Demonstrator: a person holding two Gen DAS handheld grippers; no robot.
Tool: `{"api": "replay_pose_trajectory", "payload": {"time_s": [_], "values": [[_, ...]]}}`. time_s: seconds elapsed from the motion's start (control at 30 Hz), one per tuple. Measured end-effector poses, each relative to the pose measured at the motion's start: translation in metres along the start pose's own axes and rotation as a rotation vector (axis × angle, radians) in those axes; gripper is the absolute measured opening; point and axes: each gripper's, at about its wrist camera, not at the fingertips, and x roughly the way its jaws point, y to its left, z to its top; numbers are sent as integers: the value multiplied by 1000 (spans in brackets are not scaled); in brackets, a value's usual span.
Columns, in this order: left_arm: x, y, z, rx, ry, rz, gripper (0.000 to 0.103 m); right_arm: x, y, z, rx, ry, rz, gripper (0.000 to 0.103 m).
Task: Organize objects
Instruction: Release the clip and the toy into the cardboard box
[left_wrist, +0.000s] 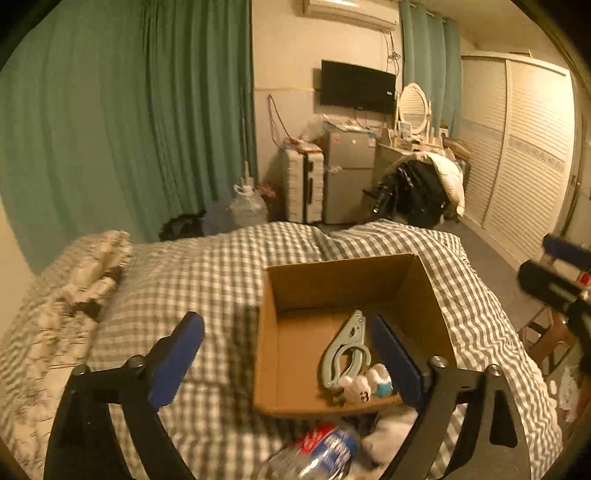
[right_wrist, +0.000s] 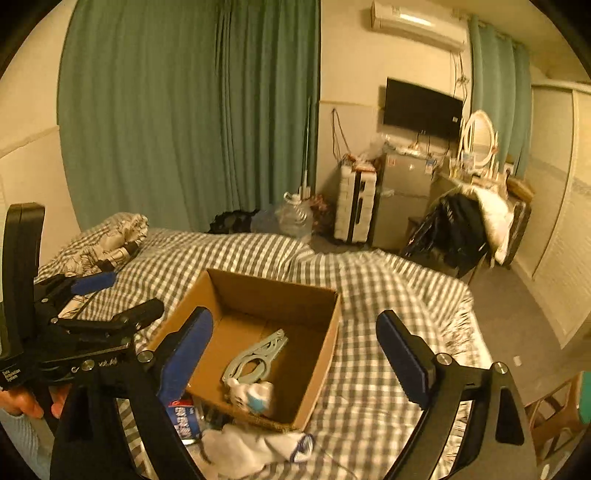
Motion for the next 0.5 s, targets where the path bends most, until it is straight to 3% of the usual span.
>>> {"api": "replay_pose_trajectory", "payload": {"time_s": [0.27,0.5], "values": [[-55,-16,-47,-8,3,38,96,-70,9,-23,-30,-19,-36,94],[-34,-43,-112,-34,106,9,96,-55,-1,-101,10,84,-84,94]]}}
